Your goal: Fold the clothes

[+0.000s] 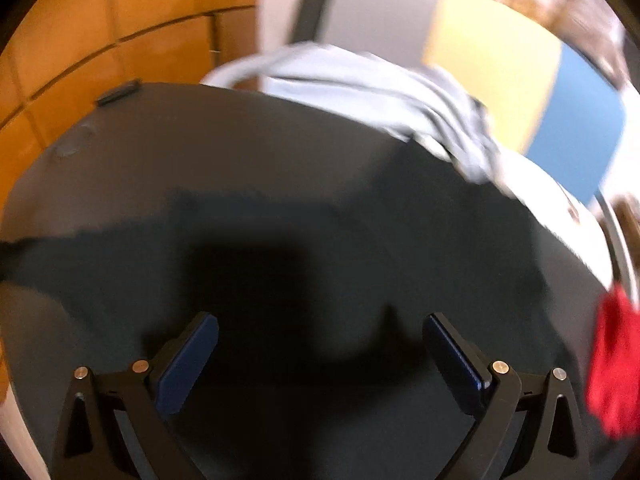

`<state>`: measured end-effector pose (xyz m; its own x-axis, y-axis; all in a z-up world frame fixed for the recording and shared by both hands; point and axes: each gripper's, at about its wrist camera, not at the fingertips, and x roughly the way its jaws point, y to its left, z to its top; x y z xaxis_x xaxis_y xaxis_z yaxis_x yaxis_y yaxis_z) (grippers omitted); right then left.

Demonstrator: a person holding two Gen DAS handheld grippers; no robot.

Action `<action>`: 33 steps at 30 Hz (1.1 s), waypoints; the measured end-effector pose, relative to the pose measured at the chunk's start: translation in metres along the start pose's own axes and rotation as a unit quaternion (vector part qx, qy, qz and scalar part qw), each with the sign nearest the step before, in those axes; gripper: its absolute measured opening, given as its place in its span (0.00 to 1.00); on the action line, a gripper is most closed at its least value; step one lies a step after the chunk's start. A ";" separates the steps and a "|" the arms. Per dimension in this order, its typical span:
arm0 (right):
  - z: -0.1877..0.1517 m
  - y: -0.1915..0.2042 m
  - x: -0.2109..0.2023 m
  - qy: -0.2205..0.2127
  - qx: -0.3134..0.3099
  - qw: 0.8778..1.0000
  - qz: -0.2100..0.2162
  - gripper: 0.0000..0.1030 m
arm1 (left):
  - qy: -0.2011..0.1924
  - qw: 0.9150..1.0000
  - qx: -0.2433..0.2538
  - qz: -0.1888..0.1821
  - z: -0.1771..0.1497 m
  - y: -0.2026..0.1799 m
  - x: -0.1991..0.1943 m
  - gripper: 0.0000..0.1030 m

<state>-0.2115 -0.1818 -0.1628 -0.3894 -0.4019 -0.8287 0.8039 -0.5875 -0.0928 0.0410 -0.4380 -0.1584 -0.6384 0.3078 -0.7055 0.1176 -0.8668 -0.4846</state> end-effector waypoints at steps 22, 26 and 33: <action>-0.168 -0.124 -0.062 -0.027 0.170 0.985 0.004 1.00 | -0.018 0.986 0.044 0.162 -0.003 -0.147 0.130 0.40; -0.187 -0.199 -0.101 -0.104 0.290 0.950 0.044 1.00 | 0.004 0.986 0.094 0.141 -0.009 -0.183 0.170 0.46; -0.243 -0.331 -0.182 -0.218 0.462 0.860 0.016 1.00 | 0.001 0.994 0.059 0.092 -0.022 -0.172 0.182 0.53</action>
